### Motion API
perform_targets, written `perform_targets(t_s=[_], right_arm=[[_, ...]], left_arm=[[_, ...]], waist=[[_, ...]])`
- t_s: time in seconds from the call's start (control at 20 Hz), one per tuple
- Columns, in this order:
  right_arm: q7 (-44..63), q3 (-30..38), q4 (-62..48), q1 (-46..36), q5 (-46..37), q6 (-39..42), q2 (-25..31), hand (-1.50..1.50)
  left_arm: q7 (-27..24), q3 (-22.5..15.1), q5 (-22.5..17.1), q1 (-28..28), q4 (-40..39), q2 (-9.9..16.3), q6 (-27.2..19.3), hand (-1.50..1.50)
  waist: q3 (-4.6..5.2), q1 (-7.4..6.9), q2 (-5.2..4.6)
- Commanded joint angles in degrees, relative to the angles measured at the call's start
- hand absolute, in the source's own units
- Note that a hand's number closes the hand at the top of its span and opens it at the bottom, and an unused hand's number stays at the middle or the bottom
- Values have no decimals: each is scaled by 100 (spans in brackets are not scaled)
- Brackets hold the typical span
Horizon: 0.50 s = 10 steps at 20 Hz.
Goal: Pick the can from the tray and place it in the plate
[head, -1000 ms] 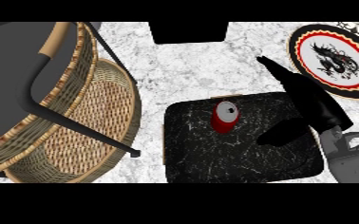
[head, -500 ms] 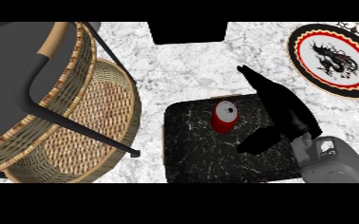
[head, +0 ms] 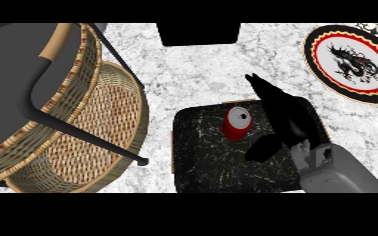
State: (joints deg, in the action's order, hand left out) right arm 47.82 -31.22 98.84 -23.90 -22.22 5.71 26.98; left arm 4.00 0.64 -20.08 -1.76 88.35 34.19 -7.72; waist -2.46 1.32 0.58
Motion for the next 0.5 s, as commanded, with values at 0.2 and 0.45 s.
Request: perform_targets(t_s=[0.2, 0.45], right_arm=[[129, -354, -336, -88, -225, -6, -392, -150], [48, -616, -537, -163, -256, 294, -423, 150]], left_arm=[[405, -993, -256, -161, -334, -1060, 174, 0], [442, -987, -319, -181, -182, -1060, 192, 0]], waist=[[264, 78, -174], [262, 2, -148]])
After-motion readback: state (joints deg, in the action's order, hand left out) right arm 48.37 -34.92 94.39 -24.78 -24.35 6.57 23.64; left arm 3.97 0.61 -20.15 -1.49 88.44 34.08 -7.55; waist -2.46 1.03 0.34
